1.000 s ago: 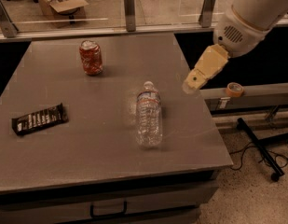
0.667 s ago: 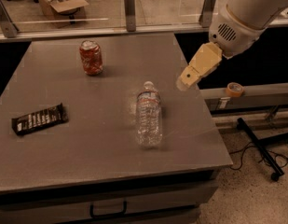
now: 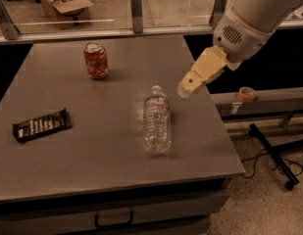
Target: Place water bottle upright
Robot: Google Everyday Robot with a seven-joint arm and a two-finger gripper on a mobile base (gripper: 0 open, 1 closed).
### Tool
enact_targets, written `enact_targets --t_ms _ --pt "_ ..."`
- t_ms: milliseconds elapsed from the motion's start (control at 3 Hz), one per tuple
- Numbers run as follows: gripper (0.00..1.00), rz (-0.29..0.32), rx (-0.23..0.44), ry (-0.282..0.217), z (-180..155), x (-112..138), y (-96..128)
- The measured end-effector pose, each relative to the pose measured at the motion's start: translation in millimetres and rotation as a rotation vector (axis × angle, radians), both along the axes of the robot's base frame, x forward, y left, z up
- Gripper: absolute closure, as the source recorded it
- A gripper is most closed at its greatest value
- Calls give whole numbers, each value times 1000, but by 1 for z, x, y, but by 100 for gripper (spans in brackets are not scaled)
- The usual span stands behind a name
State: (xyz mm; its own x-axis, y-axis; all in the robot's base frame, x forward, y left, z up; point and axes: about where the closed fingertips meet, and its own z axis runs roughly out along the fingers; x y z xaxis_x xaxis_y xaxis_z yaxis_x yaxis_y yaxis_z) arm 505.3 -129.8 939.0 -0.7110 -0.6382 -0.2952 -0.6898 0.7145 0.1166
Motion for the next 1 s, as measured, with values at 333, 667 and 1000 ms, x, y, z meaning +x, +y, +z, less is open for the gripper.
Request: enact_targets --t_ms 333,667,1000 --pt "0 -77 15 76 -5 -17 23" --pt "0 -207 2 81 -13 -30 48" --pt "0 -320 -23 9 -21 -22 68"
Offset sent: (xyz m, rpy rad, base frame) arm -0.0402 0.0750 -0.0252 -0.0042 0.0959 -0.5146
